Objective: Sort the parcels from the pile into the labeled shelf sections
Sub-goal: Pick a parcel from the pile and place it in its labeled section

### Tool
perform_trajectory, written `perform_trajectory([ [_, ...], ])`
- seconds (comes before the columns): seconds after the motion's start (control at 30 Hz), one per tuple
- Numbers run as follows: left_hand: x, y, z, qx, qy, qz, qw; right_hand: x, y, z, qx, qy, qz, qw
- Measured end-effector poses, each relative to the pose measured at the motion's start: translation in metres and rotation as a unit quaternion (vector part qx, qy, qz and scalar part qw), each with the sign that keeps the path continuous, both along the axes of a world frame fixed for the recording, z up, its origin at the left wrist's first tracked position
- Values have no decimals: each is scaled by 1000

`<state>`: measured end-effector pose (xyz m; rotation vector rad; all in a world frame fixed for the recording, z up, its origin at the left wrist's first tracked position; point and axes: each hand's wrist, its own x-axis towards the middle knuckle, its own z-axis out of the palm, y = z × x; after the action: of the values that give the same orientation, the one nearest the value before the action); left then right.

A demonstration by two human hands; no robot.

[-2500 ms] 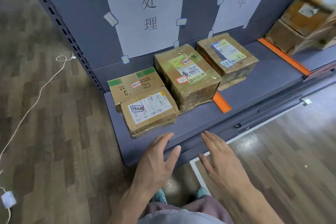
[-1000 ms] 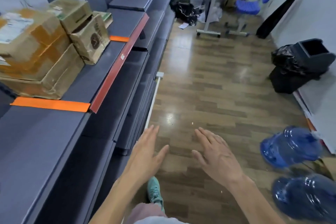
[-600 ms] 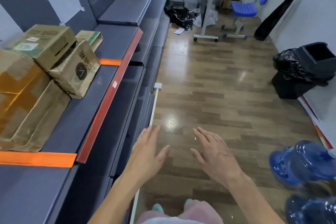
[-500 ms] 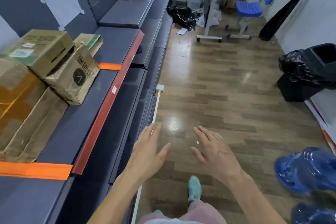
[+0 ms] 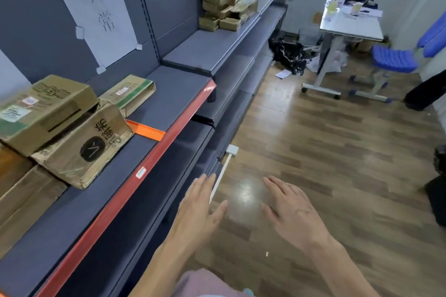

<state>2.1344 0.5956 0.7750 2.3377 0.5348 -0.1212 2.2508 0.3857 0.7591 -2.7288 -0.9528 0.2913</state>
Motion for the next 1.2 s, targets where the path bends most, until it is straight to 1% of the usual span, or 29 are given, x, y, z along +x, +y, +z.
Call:
perform_trajectory([
  [0.17,66,15,4,5,0,11,1000,69,20,2,3,6,10,1000],
  [0.4,178,70,-8,2,-3,1,1000,168,73,-4,-8,24,0,1000],
  [0.5,230,89,-5,-6,-10,-21,1000,208,89,2,-3,19,-11,1000],
  [0.6,279,106,0,5,-17,-54,998,249,102,5,4,14,-32,999],
  [0.77,355,127,8,19,-22,-67,997,318,116,6,9,21,-47,999],
  [0.9,413,133,4,13,-11,-65,998,382,121,-1,10,21,-47,999],
  [1.07,496,124,0,11,-13,-36,999,479,122,-4,10,18,-13,1000],
  [1.2,561,110,5,1,-25,-5,1000,552,117,6,12,15,12,1000],
])
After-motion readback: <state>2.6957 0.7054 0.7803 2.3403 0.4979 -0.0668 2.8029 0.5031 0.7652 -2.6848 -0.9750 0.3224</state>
